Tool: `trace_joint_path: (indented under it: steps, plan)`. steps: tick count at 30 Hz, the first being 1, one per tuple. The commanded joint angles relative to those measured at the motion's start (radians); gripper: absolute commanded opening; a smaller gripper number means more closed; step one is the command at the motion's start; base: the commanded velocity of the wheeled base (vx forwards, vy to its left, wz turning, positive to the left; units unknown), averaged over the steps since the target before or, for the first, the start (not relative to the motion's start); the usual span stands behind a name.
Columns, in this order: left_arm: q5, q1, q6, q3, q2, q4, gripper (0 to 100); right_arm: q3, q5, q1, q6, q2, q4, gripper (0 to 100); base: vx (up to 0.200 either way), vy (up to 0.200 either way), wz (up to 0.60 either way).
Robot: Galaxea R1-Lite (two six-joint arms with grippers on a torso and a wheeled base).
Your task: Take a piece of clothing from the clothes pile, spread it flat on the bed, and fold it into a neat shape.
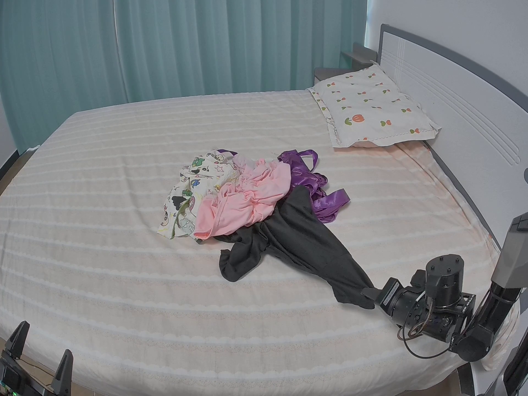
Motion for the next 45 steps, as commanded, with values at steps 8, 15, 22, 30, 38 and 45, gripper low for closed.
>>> trace_joint_path:
  steps: [8,15,22,30,38,45]
  plan:
    - [-0.089,-0.021,-0.06,-0.257,0.574,-0.077,100,0.082,-0.01,0.019,0.004,0.053,-0.12,0,0.0,0.0,0.0]
    - [-0.086,-0.224,-0.083,-0.26,0.858,-0.125,100,0.114,-0.008,0.011,0.001,0.056,-0.179,0,0.0,0.0,0.0]
    - [-0.083,-0.337,-0.146,-0.242,1.216,-0.251,100,0.125,-0.01,0.0,-0.005,0.044,-0.185,0,0.0,0.0,0.0]
    - [0.017,-0.406,-0.422,-0.281,1.667,-0.729,100,0.125,-0.008,0.0,-0.005,0.053,-0.185,0,0.0,0.0,0.0]
    - [0.227,-0.486,-0.502,-0.462,2.012,-0.866,100,0.122,-0.003,-0.004,-0.004,0.058,-0.185,0,0.0,0.0,0.0]
    - [0.257,-0.498,-0.519,-0.654,2.179,-0.867,100,0.119,-0.003,-0.004,-0.002,0.061,-0.185,0,0.0,0.0,0.0]
